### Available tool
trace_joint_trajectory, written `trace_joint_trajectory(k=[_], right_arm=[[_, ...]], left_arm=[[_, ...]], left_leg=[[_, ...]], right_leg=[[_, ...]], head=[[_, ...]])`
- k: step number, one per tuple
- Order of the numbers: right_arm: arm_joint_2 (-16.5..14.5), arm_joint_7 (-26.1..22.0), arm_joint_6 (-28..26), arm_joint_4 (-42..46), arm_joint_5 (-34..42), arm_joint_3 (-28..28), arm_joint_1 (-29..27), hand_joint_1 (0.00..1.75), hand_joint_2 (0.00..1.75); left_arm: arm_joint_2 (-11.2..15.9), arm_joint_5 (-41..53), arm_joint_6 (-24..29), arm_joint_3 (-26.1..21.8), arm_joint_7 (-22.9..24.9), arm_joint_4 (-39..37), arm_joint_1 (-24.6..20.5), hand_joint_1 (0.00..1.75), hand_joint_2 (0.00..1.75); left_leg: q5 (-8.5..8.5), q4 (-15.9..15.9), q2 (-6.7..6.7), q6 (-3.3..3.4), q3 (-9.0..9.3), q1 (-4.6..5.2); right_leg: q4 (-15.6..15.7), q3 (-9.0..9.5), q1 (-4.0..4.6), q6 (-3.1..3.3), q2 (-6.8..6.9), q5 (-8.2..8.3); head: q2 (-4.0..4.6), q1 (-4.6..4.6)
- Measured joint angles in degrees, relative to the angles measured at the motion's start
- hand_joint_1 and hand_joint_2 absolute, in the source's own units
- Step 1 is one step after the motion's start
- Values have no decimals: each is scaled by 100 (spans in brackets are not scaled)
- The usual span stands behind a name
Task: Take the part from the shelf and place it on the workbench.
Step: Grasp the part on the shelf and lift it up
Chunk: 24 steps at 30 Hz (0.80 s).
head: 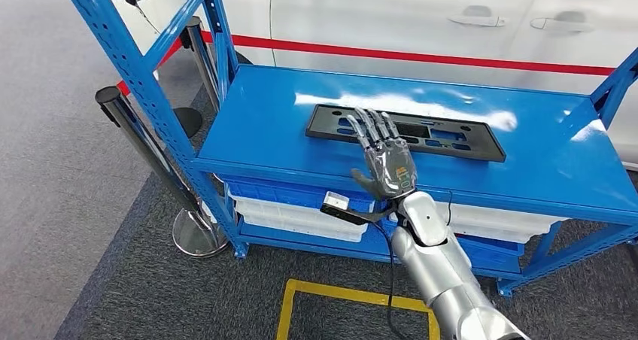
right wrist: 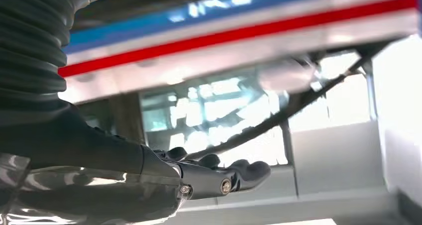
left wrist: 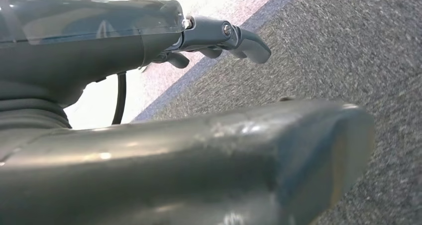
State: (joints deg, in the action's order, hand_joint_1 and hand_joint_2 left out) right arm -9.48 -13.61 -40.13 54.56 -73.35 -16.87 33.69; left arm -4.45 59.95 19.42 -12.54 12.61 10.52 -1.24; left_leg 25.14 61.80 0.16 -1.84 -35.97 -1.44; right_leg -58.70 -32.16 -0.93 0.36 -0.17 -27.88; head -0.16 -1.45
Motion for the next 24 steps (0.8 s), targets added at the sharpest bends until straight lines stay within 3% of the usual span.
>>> trace_joint_trajectory(k=[2,5,6,10,16,24], right_arm=[[-36,252,-1,468,8,-13,-141,0,175],[22,725,0,736,44,-76,-133,0,175],[59,786,1,742,64,-78,-101,0,175],[217,880,4,506,-104,48,110,0,175],[494,1527,6,-738,-951,137,795,0,175],[604,2068,205,-2206,-1487,100,1369,0,175]], left_arm=[[-9,13,-2,-60,9,-3,-2,0,0],[-14,78,-2,-117,-2,-3,16,0,0],[-14,102,-1,-136,-15,-3,19,0,0],[-16,237,-11,-195,-115,-3,8,0,0],[-16,437,-68,-198,-262,-3,-20,0,0],[-24,555,-79,-187,-295,-3,-37,0,0]], left_leg=[[16,-182,16,56,79,14],[13,-219,35,107,85,28],[14,-219,39,119,85,33],[21,-217,36,172,84,44],[13,-212,32,220,81,68],[-2,-218,31,231,84,68]], right_leg=[[-38,-19,24,-15,-2,-37],[-8,-11,24,72,7,-25],[9,-2,21,72,11,-24],[67,23,15,14,12,10],[86,25,-8,-134,12,34],[80,18,9,-167,13,40]], head=[[0,8],[0,39],[0,39],[0,40],[1,38],[-1,36]])
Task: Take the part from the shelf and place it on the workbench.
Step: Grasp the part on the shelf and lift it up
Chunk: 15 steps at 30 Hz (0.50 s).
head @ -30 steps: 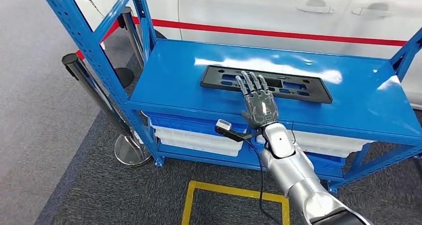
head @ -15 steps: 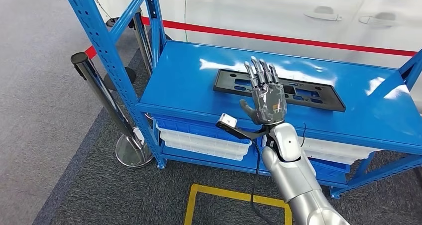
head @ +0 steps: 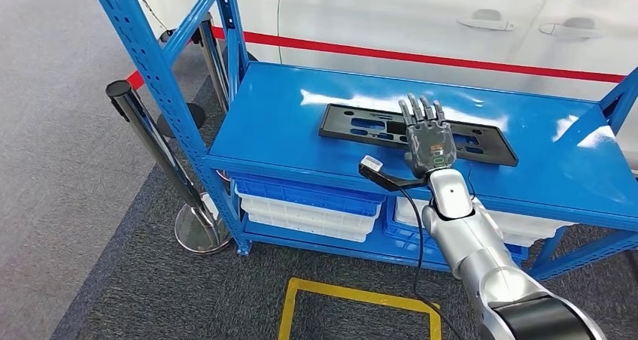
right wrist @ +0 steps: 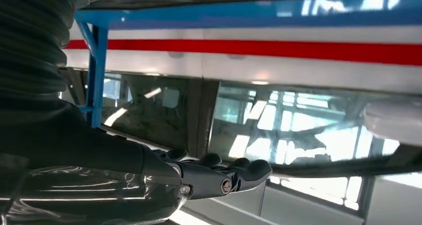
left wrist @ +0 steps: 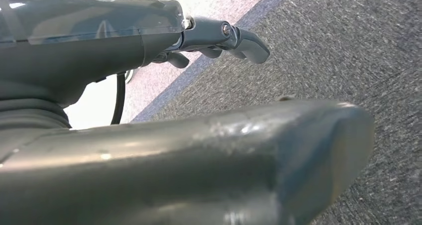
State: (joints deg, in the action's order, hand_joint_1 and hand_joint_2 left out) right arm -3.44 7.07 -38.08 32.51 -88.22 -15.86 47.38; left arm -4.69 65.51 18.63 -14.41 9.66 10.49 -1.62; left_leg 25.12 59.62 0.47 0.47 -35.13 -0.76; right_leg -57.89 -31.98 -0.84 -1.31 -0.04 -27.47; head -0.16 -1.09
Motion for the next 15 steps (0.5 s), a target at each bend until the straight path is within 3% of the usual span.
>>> trace_joint_trajectory(k=[15], right_arm=[[4,-11,-61,-746,-28,-179,102,0,175]], left_arm=[[-62,9,14,4,-35,0,-14,0,0]], left_leg=[[-3,-21,0,-5,2,-1]], right_leg=[[-9,-14,3,5,-2,-5]], head=[[1,0]])
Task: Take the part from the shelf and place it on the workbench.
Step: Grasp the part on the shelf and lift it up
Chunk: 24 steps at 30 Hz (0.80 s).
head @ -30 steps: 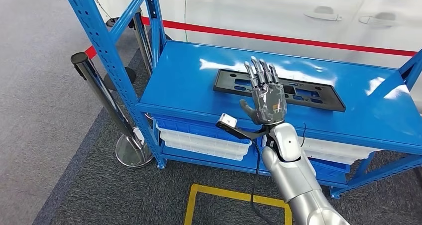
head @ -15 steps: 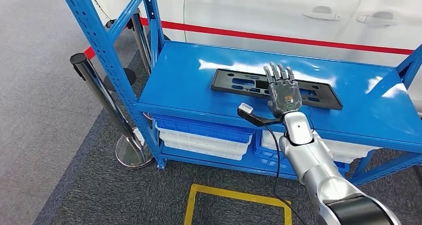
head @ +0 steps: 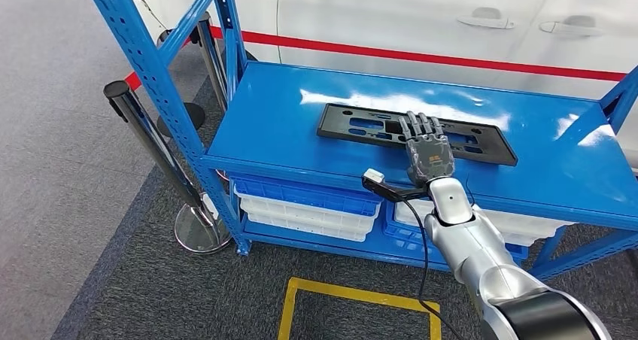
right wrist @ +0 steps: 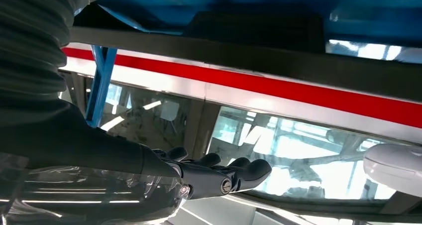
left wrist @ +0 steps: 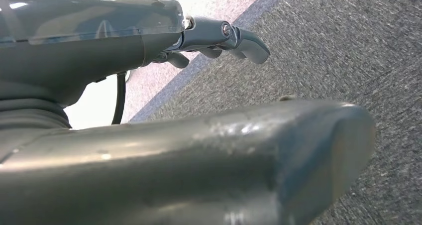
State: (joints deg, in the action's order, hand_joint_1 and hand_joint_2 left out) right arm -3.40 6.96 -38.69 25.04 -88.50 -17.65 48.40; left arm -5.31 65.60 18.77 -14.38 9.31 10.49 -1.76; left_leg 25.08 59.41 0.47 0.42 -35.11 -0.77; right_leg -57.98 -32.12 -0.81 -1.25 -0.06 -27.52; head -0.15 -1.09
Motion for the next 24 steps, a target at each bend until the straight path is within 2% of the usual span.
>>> trace_joint_trajectory(k=[4,7,10,11,12,14,15,16,17,18,19,20,22,24], right_arm=[[-17,-4,-75,-16,0,-103,-66,0,175],[-25,-11,-96,-4,0,-151,-125,0,175],[-31,-13,-104,13,0,-163,-156,0,175],[-31,-13,-108,20,0,-167,-157,0,175],[-31,-14,-112,26,0,-172,-155,0,175],[-30,-19,-118,29,2,-186,-167,0,175],[-27,-26,-121,31,5,-191,-192,0,175],[-23,-38,-121,34,13,-195,-225,0,175],[-17,-49,-122,42,26,-197,-258,0,175],[-9,-57,-122,56,42,-198,-285,0,175],[0,-62,-122,74,58,-202,-303,0,175],[11,-63,-123,89,71,-206,-316,0,175],[30,-67,-134,124,83,-219,-341,0,175],[38,-75,-158,181,81,-232,-370,0,175]], left_arm=[[-11,-196,20,-65,-108,0,0,0,0],[-10,-278,31,-152,-168,0,0,0,0],[-10,-283,35,-193,-178,0,-1,0,0],[-10,-283,38,-202,-179,0,-2,0,0],[-11,-283,41,-208,-180,0,-4,0,0],[-16,-283,51,-217,-181,0,-12,0,0],[-19,-283,61,-223,-181,0,-14,0,0],[-21,-283,73,-231,-180,0,-10,0,0],[-24,-281,86,-240,-179,0,1,0,0],[-27,-280,96,-248,-176,0,12,0,0],[-31,-278,102,-254,-173,0,20,0,0],[-34,-276,107,-258,-171,0,23,0,0],[-37,-269,112,-269,-168,0,10,0,0],[-38,-261,108,-283,-158,1,5,0,0]], left_leg=[[14,22,2,19,-7,15],[29,20,2,57,-12,40],[-3,-85,-4,137,51,35],[-23,-133,-8,171,92,23],[-41,-171,-12,197,130,11],[-23,-202,-11,226,147,8],[7,-201,-4,229,149,8],[44,-200,5,226,163,7],[78,-193,11,214,192,4],[109,-183,13,188,234,0],[148,-169,11,154,283,-6],[187,-153,8,114,325,-6],[261,-143,0,25,376,-1],[293,-109,-7,-67,436,2]], right_leg=[[12,2,-28,-13,2,1],[20,12,-59,-51,2,11],[-53,15,-64,-116,0,72],[-146,-26,-65,-124,1,16],[-324,-113,-69,-126,1,-115],[-953,-452,-71,-139,-1,-467],[-1284,-645,-71,-153,-2,-585],[-1477,-779,-79,-170,-1,-601],[-1470,-822,-90,-187,1,-501],[-1247,-753,-105,-196,4,-301],[-873,-610,-122,-198,9,-49],[-519,-466,-120,-189,14,97],[-109,-295,-85,-104,26,135],[-60,-225,-61,22,15,41]], head=[[-1,-1],[0,-2],[0,1],[0,13],[0,25],[0,43],[0,45],[0,47],[0,50],[0,50],[0,51],[0,53],[0,66],[0,73]])
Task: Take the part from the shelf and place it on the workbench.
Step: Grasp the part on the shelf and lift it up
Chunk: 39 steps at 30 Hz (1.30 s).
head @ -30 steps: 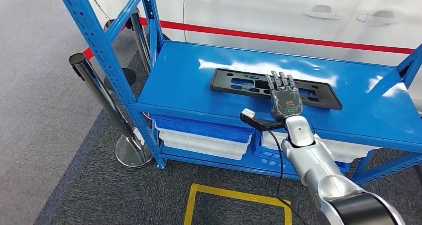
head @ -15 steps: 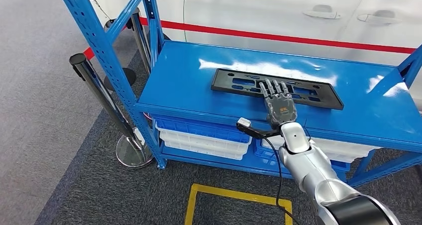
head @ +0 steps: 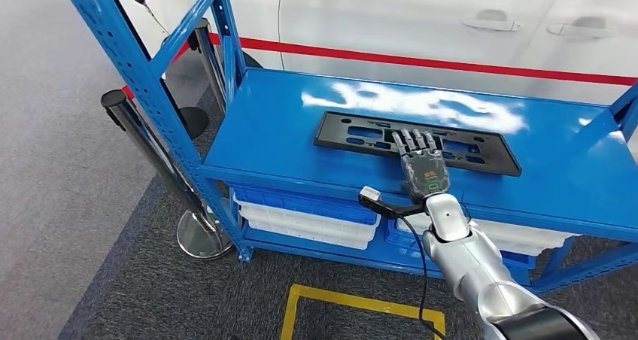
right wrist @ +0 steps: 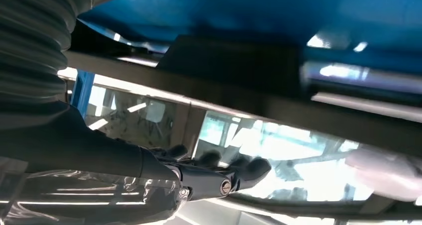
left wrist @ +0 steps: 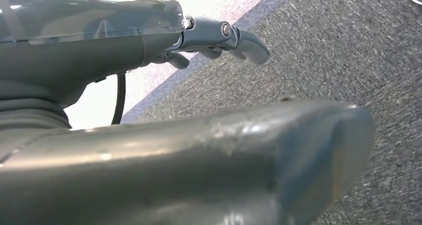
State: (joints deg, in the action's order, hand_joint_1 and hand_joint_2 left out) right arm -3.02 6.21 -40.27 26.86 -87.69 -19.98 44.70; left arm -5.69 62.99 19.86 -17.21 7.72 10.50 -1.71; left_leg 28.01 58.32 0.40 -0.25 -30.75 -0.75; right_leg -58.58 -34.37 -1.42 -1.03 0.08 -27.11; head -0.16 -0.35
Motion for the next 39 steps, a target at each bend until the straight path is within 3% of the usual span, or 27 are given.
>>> trace_joint_trajectory(k=[2,4,7,9,11,12,13,15,16,19,21,23,24,25,26,28,30,33,35,39], right_arm=[[5,-4,-15,72,-18,-14,-21,0,175],[8,-4,-15,108,-36,-32,-28,0,175],[7,-7,-14,114,-39,-45,-30,0,175],[-6,-22,-14,137,-35,-66,-70,0,175],[-40,-34,-16,200,-26,-126,-148,0,175],[-60,-38,-17,228,-18,-152,-178,0,175],[-75,-43,-17,249,-8,-177,-204,0,175],[-104,-57,-17,258,13,-196,-247,4,175],[-113,-65,-21,270,21,-204,-250,41,175],[-129,-93,-28,325,60,-208,-177,168,175],[-122,-124,-23,339,114,-208,-170,175,175],[-115,-163,-17,327,169,-211,-219,175,175],[-115,-177,-16,320,190,-214,-258,175,175],[-114,-189,-16,313,207,-219,-295,175,175],[-113,-203,-13,305,226,-223,-323,175,175],[-104,-250,1,290,299,-229,-346,175,175],[-93,-330,15,286,414,-234,-347,175,175],[-92,-459,16,359,596,-246,-364,175,175],[-89,-511,15,469,702,-248,-378,175,175],[-87,-595,12,833,880,-275,-462,175,175]], left_arm=[[-1,4,-14,-9,21,1,-2,0,0],[-1,5,-28,-16,40,1,-16,0,0],[-1,9,-36,-20,48,1,-23,0,0],[-1,23,-41,-22,48,0,-21,0,0],[-1,45,-45,-27,48,0,13,0,0],[-1,58,-45,-29,50,0,31,0,0],[7,73,-46,-31,57,-1,54,0,0],[21,109,-49,-31,83,-1,71,0,0],[28,128,-52,-31,96,-1,74,0,0],[23,172,-44,-31,114,4,20,0,0],[19,196,-22,-32,113,8,-20,0,0],[16,216,1,-32,111,8,-40,0,0],[15,220,10,-32,111,8,-41,0,0],[14,221,15,-32,111,8,-35,0,0],[13,221,16,-33,111,8,-23,0,0],[7,222,22,-34,110,8,-1,0,0],[3,230,45,-34,107,8,-8,0,0],[3,265,97,-35,107,8,-11,0,0],[3,292,119,-41,113,8,-1,0,0],[2,329,137,-68,146,8,1,0,0]], left_leg=[[-22,226,-15,-67,-15,-13],[-68,642,-24,-92,-224,-25],[-88,909,-22,-95,-397,-25],[31,1225,-23,-102,-675,-25],[252,1338,-20,-62,-1149,-5],[169,1135,-17,-6,-1285,13],[-162,777,-7,72,-1363,44],[-896,332,31,175,-1342,102],[-1084,275,46,204,-1329,126],[-978,248,36,278,-1196,119],[-927,110,32,324,-1065,85],[-871,55,40,343,-992,77],[-837,48,45,339,-963,74],[-801,48,52,330,-928,74],[-765,49,59,317,-884,73],[-701,53,75,276,-791,73],[-644,83,94,260,-753,101],[-623,77,100,226,-740,116],[-633,65,98,177,-726,108],[-643,43,96,161,-713,102]], right_leg=[[41,173,-9,108,-13,-34],[77,345,-6,181,-6,-108],[86,405,-2,208,-3,-146],[95,475,10,219,-8,-206],[105,760,42,224,-54,-426],[108,929,61,220,-74,-555],[104,1098,81,212,-96,-696],[100,1276,113,157,-131,-897],[117,1331,110,117,-154,-973],[261,1507,82,4,-154,-1099],[-62,1352,75,-57,-97,-1266],[-860,763,55,-115,-68,-1483],[-1189,454,43,-139,-67,-1500],[-1338,221,31,-157,-65,-1392],[-1270,97,20,-168,-61,-1162],[-659,115,8,-159,-50,-530],[-112,220,9,-102,-48,-176],[2,249,43,-5,-61,-162],[-2,248,57,20,-72,-162],[-3,246,64,46,-81,-161]], head=[[-1,-7],[-1,-28],[-2,-46],[-1,-43],[-1,-49],[0,-60],[0,-65],[1,-57],[0,-51],[-1,-60],[0,-39],[1,-26],[1,-26],[1,-26],[1,-26],[1,-25],[0,-32],[-1,-51],[0,-49],[1,-51]])
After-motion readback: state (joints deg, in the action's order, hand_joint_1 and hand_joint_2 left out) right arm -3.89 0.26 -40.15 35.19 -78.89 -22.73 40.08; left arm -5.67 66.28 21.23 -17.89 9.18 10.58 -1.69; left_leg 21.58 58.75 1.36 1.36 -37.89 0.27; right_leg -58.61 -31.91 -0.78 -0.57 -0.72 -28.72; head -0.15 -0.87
